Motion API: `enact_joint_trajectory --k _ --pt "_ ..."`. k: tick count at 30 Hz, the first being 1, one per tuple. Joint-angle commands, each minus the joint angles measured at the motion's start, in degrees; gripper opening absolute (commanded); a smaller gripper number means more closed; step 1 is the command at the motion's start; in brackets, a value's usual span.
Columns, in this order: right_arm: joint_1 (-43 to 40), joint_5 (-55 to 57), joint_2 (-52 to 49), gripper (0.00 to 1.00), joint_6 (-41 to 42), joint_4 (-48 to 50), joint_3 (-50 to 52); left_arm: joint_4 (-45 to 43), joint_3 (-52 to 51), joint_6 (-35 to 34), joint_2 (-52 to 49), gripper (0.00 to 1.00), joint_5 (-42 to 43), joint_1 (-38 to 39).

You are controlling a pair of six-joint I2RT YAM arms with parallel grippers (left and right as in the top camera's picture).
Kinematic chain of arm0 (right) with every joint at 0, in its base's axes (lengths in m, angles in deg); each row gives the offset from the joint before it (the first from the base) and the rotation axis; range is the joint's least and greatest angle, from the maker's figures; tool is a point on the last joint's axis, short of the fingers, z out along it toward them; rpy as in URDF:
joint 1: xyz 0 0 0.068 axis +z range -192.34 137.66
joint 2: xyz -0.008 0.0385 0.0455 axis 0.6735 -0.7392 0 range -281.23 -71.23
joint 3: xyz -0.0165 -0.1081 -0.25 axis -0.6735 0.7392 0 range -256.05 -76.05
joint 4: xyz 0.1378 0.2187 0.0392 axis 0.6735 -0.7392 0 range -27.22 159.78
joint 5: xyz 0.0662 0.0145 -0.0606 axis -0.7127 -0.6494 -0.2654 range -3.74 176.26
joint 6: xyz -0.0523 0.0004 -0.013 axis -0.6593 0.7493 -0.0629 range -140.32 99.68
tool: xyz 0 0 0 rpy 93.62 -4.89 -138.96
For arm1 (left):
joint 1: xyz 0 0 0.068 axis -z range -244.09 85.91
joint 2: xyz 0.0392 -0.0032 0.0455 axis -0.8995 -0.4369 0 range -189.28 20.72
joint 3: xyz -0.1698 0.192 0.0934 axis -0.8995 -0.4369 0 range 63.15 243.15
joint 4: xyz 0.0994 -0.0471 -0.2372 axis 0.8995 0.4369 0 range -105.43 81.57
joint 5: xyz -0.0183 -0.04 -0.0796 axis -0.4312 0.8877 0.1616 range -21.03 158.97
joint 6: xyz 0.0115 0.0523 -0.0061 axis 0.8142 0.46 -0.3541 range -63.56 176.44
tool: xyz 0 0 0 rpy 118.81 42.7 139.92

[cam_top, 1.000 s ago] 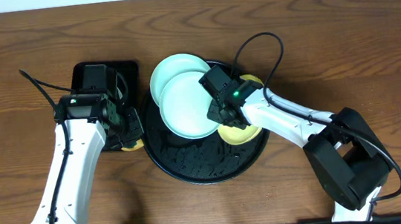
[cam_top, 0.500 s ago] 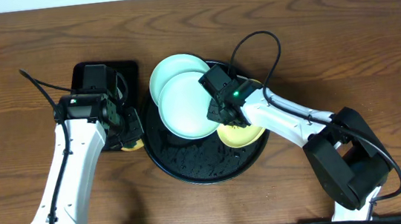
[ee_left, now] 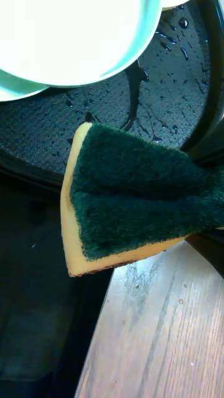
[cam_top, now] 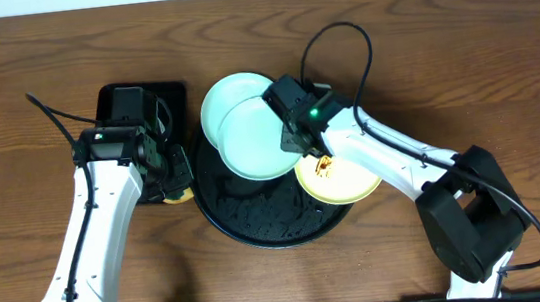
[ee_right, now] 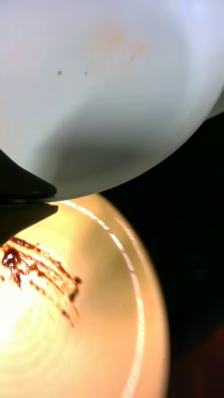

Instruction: Clean dirty plates on tray and stack at the side

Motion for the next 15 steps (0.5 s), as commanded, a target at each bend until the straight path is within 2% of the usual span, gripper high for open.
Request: enact_joint_trajectory --k 1,15 --pt "-0.5 4.9 2.8 0.02 -3.5 -1.5 -3.8 0.3 0.7 1.1 -0.1 0.25 -0.7 -0.3" --pt "-0.5 12.8 3.2 0.02 -9.6 -7.5 -12.2 0.2 0.7 1.1 -0.1 0.25 -0.7 -0.3"
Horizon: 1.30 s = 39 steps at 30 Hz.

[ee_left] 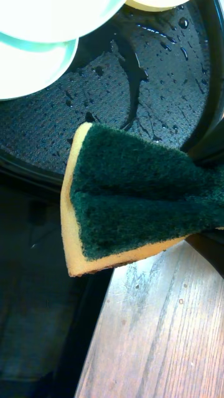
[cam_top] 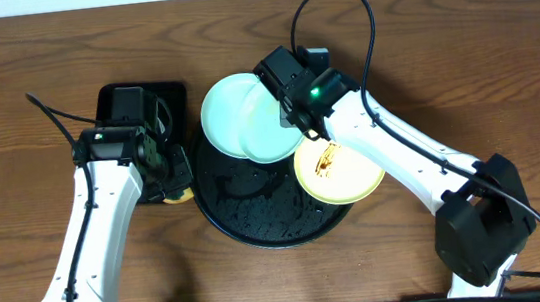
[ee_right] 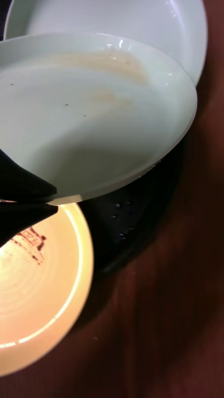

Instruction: Clean dirty plates on tray and stack at the side

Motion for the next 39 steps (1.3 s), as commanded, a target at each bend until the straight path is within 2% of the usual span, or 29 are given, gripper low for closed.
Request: enact_joint_trajectory --k 1,16,30,31,33,36,37,39 --pt "-0.5 3.2 1.9 0.02 -2.5 -0.2 -1.7 0.1 0.7 1.1 -0.1 0.25 -0.7 -0.3" --pt "-0.5 10.3 1.9 0.02 -6.7 -1.5 -2.0 -0.5 0.7 1.1 -0.1 0.25 -0.7 -0.3" --pt "-0.4 5.6 1.9 0.02 -4.0 -2.9 -2.1 -0.5 0.7 1.1 -0.1 0.25 -0.7 -0.3" --pt "-0.4 3.7 1.8 0.05 -3.4 -3.2 -2.1 -0.5 0.7 1.1 -0.1 0.25 -0.7 -0.3" --pt "-0.4 -0.2 1.8 0.23 1.0 -4.5 -2.0 -0.5 0.7 1.1 -0.1 0.25 -0.7 -0.3" --pt "-0.5 -4.5 1.7 0.6 5.6 -5.7 -1.6 -0.5 0.7 1.1 -0.1 0.25 -0.7 -0.3" --pt "-0.5 -5.2 1.7 0.66 6.6 -5.9 -1.3 -0.5 0.7 1.1 -0.1 0.25 -0.7 -0.3" --pt "-0.5 -7.8 1.7 0.68 9.2 -6.1 -0.1 -0.4 0.7 1.2 -0.1 0.25 -0.7 -0.3"
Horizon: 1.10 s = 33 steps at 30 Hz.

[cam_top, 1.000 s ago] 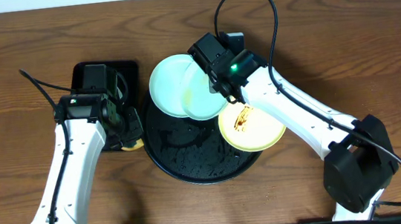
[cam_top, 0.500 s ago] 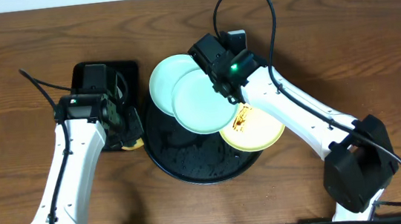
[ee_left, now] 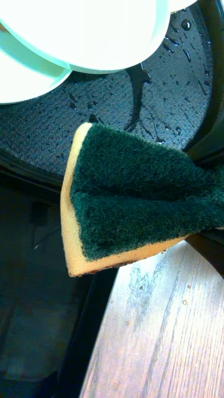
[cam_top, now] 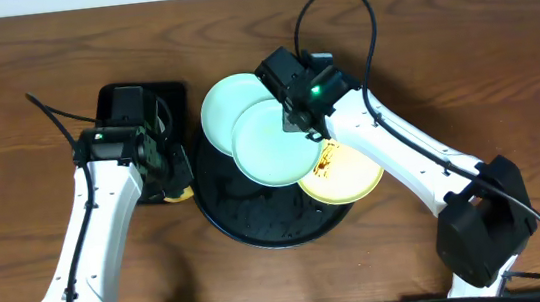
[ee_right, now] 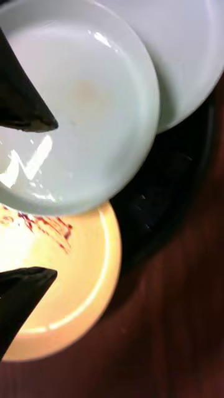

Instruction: Clean dirty plates on tray and stack at the side

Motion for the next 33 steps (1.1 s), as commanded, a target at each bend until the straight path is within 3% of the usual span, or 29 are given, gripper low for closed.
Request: enact_joint_trajectory --k 1,4,14,17,28,30,33 --pt "-0.5 -6.1 1.5 0.66 6.8 -0.3 1.4 0.3 0.7 1.2 -0.1 0.25 -0.7 -0.3" --pt "-0.5 -7.8 1.5 0.54 8.5 0.2 4.2 0.4 0.7 1.2 -0.1 0.25 -0.7 -0.3" --pt "-0.5 -11.2 1.5 0.49 10.5 4.5 12.6 0.4 0.7 1.2 -0.1 0.25 -0.7 -0.3" --pt "-0.4 -11.3 1.5 0.39 10.5 4.6 12.9 0.4 0.7 1.2 -0.1 0.25 -0.7 -0.3" --pt "0.0 -14.2 1.4 0.38 11.2 10.5 18.2 0.8 0.7 1.2 -0.1 0.26 -0.7 -0.3" --pt "0.0 -14.2 1.4 0.3 11.2 10.8 18.8 0.8 0.7 1.2 -0.1 0.26 -0.7 -0.3" --pt "0.0 -14.1 1.4 0.01 11.2 11.2 19.3 0.8 0.7 1.2 -0.1 0.26 -0.7 -0.3"
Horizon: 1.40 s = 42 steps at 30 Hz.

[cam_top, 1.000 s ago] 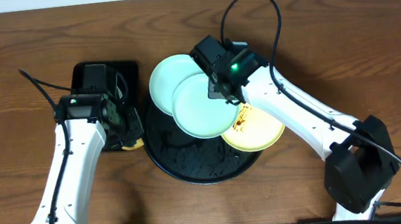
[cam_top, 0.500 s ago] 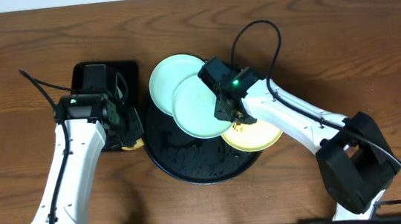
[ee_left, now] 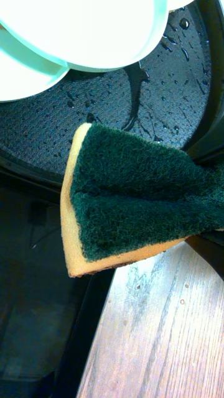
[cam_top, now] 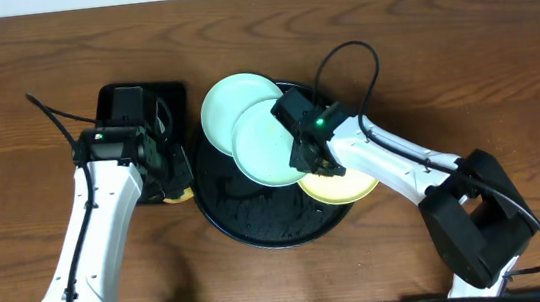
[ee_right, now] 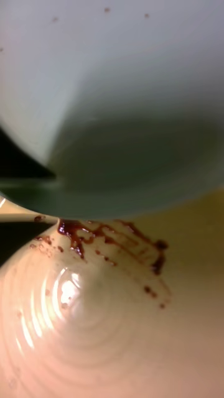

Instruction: Clean dirty plates on tray and stack at the side

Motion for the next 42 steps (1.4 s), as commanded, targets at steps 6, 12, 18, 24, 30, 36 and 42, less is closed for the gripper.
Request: enact_joint_trajectory --k 6,12,18,24,30,36,42 --pt "0.0 0.2 1.1 0.02 0.9 2.3 1.6 0.4 0.7 1.2 -0.1 0.26 -0.7 -0.3" --pt "0.0 3.3 1.1 0.02 -0.2 2.6 1.6 0.4 0.7 1.2 -0.1 0.26 -0.7 -0.3" --pt "-0.3 6.1 1.3 0.02 -3.2 2.2 -0.2 0.4 0.7 1.2 -0.1 0.26 -0.7 -0.3" --pt "-0.3 9.2 1.3 0.02 -5.9 -1.4 -6.1 0.4 0.7 1.2 -0.1 0.26 -0.7 -0.3" --pt "-1.1 10.6 1.3 0.02 -7.1 -3.2 -11.3 0.4 0.7 1.2 -0.1 0.26 -0.7 -0.3" --pt "-3.7 10.4 1.3 0.02 -7.1 -4.2 -13.4 0.4 0.7 1.2 -0.1 0.26 -0.7 -0.3" --pt "-6.7 10.4 1.3 0.02 -7.1 -5.3 -13.4 0.4 0.7 1.2 -0.1 0.26 -0.7 -0.3"
